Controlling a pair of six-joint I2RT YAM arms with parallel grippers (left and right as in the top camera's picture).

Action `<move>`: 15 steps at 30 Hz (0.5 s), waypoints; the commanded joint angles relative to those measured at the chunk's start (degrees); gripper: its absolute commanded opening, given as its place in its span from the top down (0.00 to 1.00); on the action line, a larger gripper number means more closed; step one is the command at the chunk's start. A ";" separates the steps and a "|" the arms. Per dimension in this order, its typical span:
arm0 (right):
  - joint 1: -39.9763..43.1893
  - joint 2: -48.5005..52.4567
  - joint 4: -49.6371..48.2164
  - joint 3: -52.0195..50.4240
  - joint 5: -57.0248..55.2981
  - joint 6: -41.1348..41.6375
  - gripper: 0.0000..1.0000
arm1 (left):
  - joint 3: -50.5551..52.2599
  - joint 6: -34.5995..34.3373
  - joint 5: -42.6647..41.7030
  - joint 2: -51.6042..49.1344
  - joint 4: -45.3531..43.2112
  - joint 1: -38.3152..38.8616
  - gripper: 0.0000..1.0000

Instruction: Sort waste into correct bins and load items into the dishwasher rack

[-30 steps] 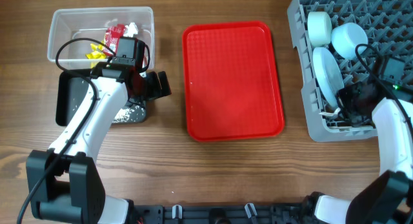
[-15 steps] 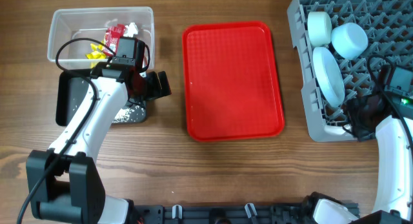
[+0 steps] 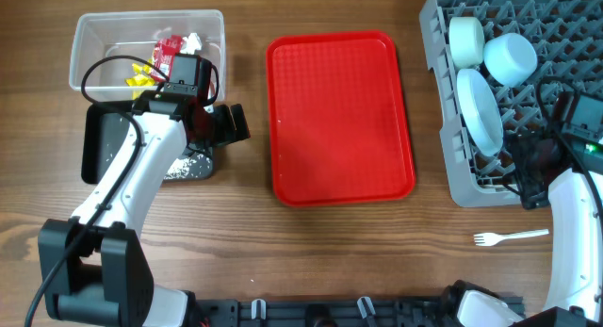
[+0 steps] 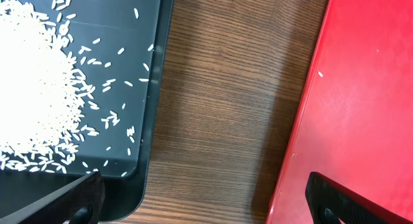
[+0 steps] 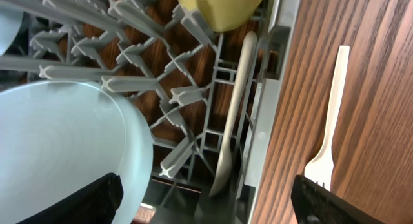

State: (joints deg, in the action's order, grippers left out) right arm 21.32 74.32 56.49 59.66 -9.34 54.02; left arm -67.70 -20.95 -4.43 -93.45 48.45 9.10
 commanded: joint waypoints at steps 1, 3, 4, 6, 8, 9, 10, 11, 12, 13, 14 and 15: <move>0.09 -0.74 -0.63 0.81 -1.14 -6.75 0.10 | 0.26 -0.50 -0.46 -0.11 -0.02 0.15 0.00; 0.09 -0.87 -0.85 1.22 -0.66 -9.57 0.09 | 0.26 -0.50 -0.48 -0.11 0.00 0.15 0.00; 0.09 -0.98 -1.03 1.49 0.13 -11.23 0.08 | 0.26 -0.50 -0.48 -0.11 0.00 0.15 0.00; 0.09 -1.51 -2.32 2.08 4.57 -17.66 0.07 | 0.26 -0.50 -0.48 -0.11 0.00 0.15 0.00; 0.09 -2.47 -3.63 2.97 18.56 -32.26 0.07 | 0.26 -0.50 -0.46 -0.11 0.00 0.15 0.00; 0.09 -2.91 -4.00 3.39 25.42 -38.71 0.07 | 0.26 -0.50 -0.46 -0.11 0.00 0.15 0.00; 0.07 -3.50 -4.20 3.93 32.11 -44.72 0.07 | 0.26 -0.50 -0.46 -0.11 0.00 0.15 0.00; 0.07 -4.24 -3.74 4.70 36.39 -48.24 0.02 | 0.26 -0.50 -0.46 -0.11 0.00 0.15 0.00; -0.04 -5.49 -2.54 5.92 37.29 -48.92 0.00 | 0.26 -0.50 -0.46 -0.11 -0.02 0.15 0.00; -0.46 -6.58 -1.60 6.80 37.31 -50.07 0.00 | 0.26 -0.50 -0.48 -0.11 0.00 0.15 0.00; -1.53 -8.37 -0.26 8.07 37.31 -52.24 0.01 | 0.26 -0.50 -0.48 -0.11 0.00 0.15 0.00; -2.89 -10.23 0.85 9.14 37.29 -54.42 0.00 | 0.26 -0.50 -0.48 -0.11 0.00 0.15 0.00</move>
State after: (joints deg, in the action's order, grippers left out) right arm 20.97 69.12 55.55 64.60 20.73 11.00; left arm -67.70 -20.95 -4.43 -93.45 48.45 9.10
